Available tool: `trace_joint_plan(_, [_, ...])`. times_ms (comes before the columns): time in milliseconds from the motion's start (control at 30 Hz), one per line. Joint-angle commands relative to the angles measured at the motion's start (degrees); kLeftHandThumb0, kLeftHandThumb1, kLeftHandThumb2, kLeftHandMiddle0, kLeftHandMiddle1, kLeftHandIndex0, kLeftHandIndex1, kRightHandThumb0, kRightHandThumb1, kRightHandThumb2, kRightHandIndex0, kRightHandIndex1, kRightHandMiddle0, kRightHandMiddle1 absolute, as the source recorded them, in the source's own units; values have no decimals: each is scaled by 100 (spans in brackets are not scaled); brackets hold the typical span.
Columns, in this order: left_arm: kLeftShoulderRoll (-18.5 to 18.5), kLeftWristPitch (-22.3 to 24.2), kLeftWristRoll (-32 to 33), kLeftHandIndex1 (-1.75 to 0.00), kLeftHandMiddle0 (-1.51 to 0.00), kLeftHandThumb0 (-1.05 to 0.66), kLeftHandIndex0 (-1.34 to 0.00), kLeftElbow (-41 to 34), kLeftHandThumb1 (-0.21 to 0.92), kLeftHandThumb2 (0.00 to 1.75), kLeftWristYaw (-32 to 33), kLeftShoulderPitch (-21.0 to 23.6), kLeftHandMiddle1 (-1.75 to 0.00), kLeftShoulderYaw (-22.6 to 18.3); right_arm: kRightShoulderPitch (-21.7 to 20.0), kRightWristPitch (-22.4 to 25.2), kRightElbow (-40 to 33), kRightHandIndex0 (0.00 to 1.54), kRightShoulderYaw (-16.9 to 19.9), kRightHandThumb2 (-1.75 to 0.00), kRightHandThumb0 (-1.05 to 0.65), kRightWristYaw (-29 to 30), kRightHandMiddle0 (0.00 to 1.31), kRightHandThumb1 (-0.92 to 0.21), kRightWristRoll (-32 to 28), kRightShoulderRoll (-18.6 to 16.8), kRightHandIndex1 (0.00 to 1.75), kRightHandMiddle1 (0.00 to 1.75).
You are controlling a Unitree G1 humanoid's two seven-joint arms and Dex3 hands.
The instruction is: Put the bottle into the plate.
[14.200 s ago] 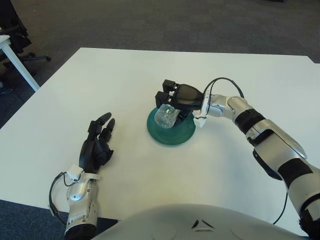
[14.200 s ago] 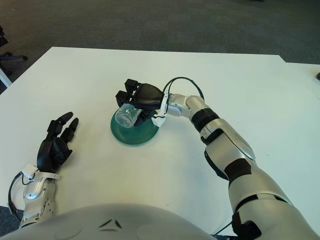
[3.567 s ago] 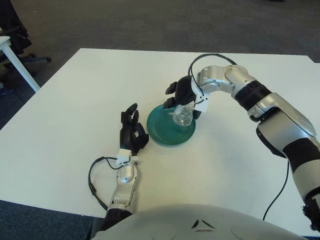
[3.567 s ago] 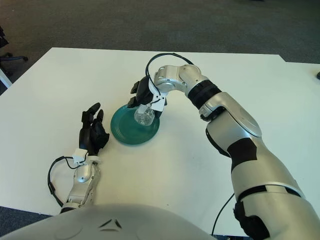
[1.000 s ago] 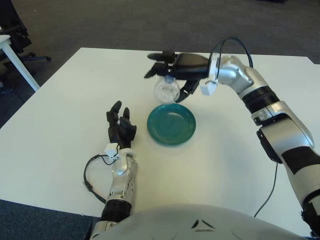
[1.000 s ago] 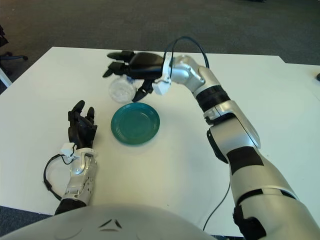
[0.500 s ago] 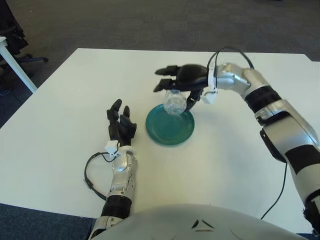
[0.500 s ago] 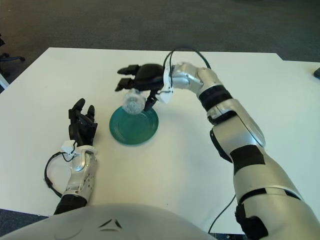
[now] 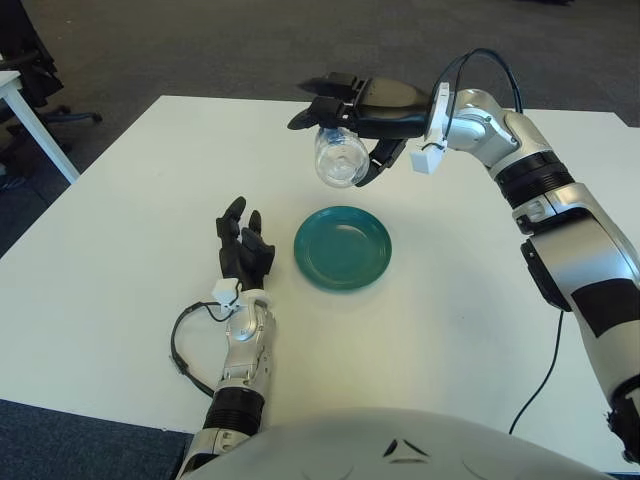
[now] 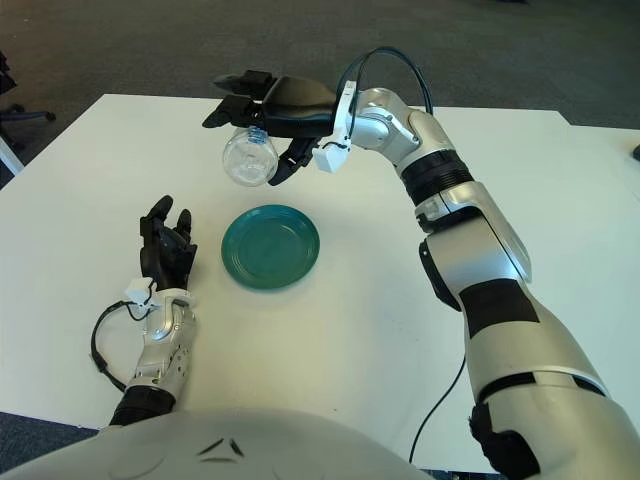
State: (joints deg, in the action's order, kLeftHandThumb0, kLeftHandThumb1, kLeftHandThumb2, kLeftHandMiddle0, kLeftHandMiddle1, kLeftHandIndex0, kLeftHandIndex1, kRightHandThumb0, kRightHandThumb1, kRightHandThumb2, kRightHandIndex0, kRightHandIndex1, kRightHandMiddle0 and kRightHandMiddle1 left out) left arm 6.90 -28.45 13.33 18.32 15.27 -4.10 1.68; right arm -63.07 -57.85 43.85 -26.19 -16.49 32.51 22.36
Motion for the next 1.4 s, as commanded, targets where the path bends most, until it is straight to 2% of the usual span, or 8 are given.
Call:
trace_joint_plan(0, [737,168,160,-92,-51,-76,-6,457,92,93,28,-311,-4,-71,357,96,462,39,-212,-66,-100,644,0,-92,524,-213,1,64])
trace_joint_plan(133, [657,202,165,-91,-48,-77,-6,625,92,94,-16,-285,-2,-144,903,154,676,34,-1123,-64,-97,1950,0,-92,1972,-132,0,57])
trace_joint_plan(233, [653,217,112,-90,-45,-78,-5,626,92,94,18,-309,-1,-146,815,146,657,29,-1464,-66,-96,2273,0,-92,2455,-11,0,50])
trace_joint_plan(333, [662,205,59,-89,-43,-79,-3,613,92,95,87,-341,0,-165,588,25,641,24,-1614,-70,-97,2187,0,-92,2619,52,0,42])
trace_joint_plan(533, [642,221,98,-88,-39,-79,-1,627,92,98,21,-350,0,-221,-71,-447,663,18,-1173,-78,-99,1432,0,-92,1756,30,0,30])
trace_joint_plan(667, [640,202,137,-85,-37,-79,0,668,92,100,-60,-332,0,-254,78,-489,493,15,-996,-86,-100,1531,0,-92,1612,49,0,21])
trace_joint_plan(867, [719,81,334,-71,-33,-82,0,700,92,103,-321,-327,0,-261,251,-389,427,4,-948,-100,-103,2054,0,-92,1820,54,0,4])
trace_joint_plan(1367, [783,69,570,-57,-32,-87,0,655,92,108,-534,-337,0,-266,227,-470,467,0,-960,-108,-105,2112,0,-92,1807,80,0,0])
